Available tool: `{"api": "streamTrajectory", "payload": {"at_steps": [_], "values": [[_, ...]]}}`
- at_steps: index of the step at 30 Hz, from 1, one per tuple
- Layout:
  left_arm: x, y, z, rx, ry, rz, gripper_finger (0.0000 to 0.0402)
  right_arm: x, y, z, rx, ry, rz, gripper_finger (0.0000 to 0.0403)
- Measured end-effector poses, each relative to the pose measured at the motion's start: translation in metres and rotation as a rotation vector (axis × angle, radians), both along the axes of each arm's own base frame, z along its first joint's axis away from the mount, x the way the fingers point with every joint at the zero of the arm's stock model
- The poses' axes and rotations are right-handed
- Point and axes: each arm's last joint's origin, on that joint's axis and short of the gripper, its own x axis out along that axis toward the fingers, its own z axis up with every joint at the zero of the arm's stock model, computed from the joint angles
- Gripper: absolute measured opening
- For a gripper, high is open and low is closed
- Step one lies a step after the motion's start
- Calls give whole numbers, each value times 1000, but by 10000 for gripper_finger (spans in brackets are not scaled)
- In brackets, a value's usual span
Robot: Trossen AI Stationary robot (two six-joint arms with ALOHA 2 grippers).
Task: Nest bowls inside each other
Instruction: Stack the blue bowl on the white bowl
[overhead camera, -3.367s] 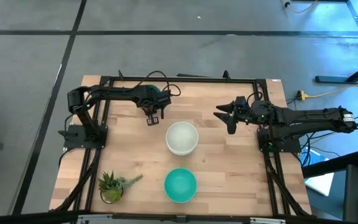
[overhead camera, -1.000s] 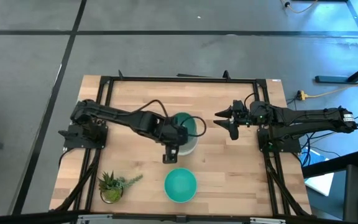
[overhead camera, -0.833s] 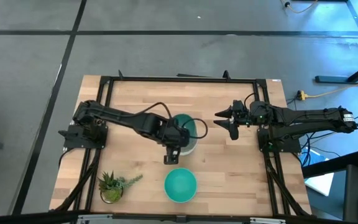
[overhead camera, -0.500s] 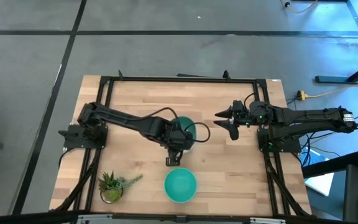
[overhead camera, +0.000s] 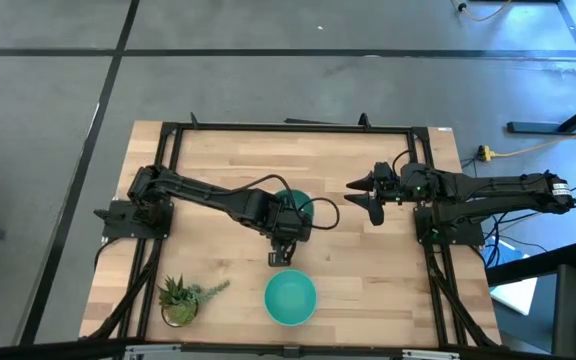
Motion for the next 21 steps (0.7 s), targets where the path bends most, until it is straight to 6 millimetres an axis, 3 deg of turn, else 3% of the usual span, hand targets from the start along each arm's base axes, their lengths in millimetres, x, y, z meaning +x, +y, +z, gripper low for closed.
{"api": "streamTrajectory", "payload": {"at_steps": [8,21], "values": [[0,-1,0,-4,5,-4,41,0,0,0,-2,0,1,207],[-2,5,4,-2,-4,4,129,0,0,0,-19,2,6,207]]}}
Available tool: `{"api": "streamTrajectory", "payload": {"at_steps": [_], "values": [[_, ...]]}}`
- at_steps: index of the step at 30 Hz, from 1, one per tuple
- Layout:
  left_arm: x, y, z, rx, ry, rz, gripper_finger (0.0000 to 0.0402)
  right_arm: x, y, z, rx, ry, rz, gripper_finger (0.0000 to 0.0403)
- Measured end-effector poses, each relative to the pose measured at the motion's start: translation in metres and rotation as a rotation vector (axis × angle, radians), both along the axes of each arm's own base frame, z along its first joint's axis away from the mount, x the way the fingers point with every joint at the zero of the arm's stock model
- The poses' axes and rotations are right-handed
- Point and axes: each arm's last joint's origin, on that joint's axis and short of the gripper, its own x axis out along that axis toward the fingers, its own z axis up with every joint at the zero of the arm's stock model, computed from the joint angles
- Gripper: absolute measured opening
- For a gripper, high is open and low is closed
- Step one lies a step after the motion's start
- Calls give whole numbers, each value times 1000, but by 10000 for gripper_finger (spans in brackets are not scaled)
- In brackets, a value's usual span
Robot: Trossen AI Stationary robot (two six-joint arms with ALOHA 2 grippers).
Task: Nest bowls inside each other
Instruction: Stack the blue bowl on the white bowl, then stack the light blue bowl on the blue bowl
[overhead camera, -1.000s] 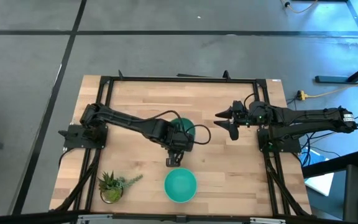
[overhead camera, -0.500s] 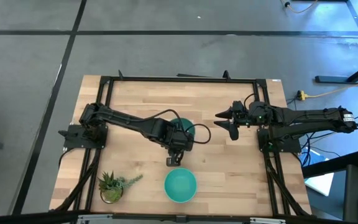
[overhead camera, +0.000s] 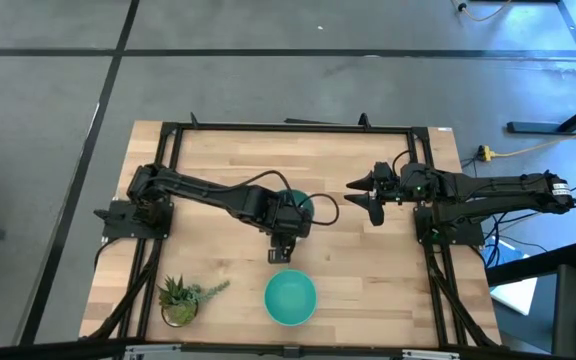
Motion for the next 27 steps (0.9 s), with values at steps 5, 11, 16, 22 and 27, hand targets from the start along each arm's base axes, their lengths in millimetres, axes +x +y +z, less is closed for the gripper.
{"api": "streamTrajectory", "payload": {"at_steps": [5,11,16,22,27], "values": [[-4,2,10,36,-46,-6,127,0,0,0,0,-1,0,207],[-6,3,15,56,-61,2,126,0,0,0,-2,-1,0,207],[-5,7,15,36,-57,6,132,0,0,0,-6,0,1,207],[-4,15,16,3,-58,15,141,0,0,0,-6,1,1,207],[-18,24,38,129,-125,66,141,0,0,-1,-2,8,0,207]]}}
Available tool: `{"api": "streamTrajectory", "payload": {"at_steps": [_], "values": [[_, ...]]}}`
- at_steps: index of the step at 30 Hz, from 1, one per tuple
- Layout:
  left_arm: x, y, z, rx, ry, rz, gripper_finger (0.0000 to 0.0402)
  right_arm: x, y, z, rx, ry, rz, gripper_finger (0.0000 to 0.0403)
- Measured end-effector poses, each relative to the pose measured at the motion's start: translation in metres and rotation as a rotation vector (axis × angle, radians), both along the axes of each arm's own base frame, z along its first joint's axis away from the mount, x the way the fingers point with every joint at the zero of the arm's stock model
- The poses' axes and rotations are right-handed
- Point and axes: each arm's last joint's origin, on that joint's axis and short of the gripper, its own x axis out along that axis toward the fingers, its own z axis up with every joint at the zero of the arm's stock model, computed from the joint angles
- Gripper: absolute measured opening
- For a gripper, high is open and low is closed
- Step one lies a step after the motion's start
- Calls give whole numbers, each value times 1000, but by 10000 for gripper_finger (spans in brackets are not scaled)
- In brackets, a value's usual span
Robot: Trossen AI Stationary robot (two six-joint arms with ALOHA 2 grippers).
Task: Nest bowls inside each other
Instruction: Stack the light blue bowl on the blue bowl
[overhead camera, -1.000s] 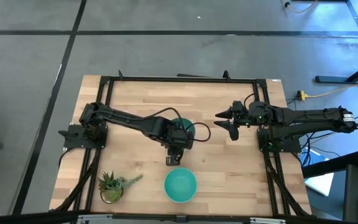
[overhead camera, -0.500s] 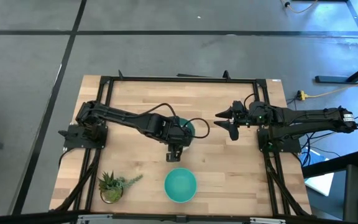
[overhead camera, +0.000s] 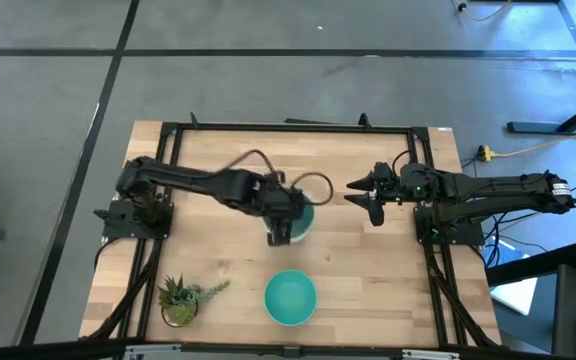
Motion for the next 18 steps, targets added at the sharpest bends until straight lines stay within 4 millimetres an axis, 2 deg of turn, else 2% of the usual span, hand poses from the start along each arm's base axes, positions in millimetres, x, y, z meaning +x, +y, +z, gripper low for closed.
{"api": "streamTrajectory", "payload": {"at_steps": [4,9,13,18], "values": [[-28,4,38,129,-118,54,141,0,0,0,-1,1,0,207],[-78,12,80,132,-256,97,141,0,0,0,-7,-2,0,207],[-119,15,93,139,-323,115,141,0,0,0,-20,-1,4,207],[-167,22,87,145,-410,196,141,0,-1,0,-32,0,-11,207]]}}
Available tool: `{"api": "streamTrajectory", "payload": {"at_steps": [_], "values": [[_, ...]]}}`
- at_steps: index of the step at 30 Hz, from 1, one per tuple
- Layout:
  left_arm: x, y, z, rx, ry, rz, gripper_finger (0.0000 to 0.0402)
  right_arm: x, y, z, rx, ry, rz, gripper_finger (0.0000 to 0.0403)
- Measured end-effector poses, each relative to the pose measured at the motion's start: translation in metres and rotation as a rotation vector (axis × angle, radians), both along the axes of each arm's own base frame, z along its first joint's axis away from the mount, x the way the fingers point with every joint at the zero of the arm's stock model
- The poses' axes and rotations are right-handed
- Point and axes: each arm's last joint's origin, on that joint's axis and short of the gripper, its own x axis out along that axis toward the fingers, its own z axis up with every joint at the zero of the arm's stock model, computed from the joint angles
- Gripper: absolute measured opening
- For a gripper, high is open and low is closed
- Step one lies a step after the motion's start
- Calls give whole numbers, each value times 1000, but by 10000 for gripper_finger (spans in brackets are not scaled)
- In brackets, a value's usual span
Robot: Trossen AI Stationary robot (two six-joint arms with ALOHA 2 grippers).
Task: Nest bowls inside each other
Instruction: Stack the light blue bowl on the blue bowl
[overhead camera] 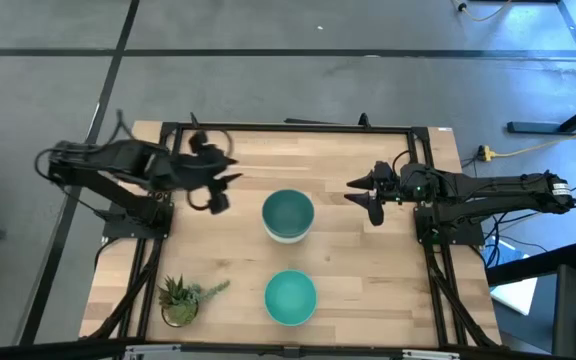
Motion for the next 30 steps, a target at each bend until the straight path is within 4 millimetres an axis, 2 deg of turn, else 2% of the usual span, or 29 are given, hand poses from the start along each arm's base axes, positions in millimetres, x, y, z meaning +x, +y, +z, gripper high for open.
{"api": "streamTrajectory", "payload": {"at_steps": [4,11,16,20,26,30], "values": [[-24,1,-19,-34,-71,-34,141,0,0,0,-5,1,-14,207],[-48,7,-74,-58,-227,-25,141,1,-1,2,-7,-21,-16,207],[-63,10,-116,-63,-235,-27,141,1,-1,2,-7,-21,-16,207],[-70,11,-143,-134,-237,4,141,1,-1,2,-7,-20,-17,207],[-71,11,-166,-277,-249,79,141,1,-1,2,-6,-20,-17,207],[-68,10,-171,-269,-216,69,141,1,-1,3,-6,-30,-17,207]]}}
